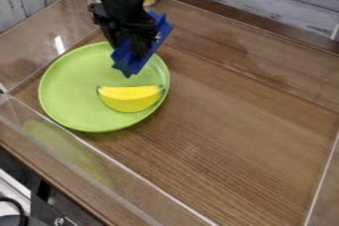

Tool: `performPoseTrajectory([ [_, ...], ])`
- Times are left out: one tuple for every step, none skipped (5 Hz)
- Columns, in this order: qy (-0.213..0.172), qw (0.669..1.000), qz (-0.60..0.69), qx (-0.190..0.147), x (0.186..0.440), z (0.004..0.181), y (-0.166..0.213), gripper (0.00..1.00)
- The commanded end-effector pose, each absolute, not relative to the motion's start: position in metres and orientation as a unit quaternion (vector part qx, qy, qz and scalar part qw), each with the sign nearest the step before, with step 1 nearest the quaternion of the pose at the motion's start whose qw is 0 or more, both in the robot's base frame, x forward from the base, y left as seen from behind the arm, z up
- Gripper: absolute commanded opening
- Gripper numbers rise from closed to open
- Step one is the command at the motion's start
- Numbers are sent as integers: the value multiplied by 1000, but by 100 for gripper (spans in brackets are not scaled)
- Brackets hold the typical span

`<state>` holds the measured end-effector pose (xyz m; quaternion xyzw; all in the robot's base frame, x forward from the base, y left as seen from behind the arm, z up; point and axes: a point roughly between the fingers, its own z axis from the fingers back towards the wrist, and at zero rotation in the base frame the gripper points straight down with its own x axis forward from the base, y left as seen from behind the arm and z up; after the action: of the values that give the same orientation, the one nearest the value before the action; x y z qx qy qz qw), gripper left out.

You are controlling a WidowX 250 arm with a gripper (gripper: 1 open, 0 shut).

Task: Put the blue object in the green plate

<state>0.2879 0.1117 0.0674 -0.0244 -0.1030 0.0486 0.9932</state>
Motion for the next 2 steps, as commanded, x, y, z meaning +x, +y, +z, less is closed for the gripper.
performPoseTrajectory([
  [-124,991,54,-11,296,77,121,100],
  [-121,991,54,-12,295,79,118,100],
])
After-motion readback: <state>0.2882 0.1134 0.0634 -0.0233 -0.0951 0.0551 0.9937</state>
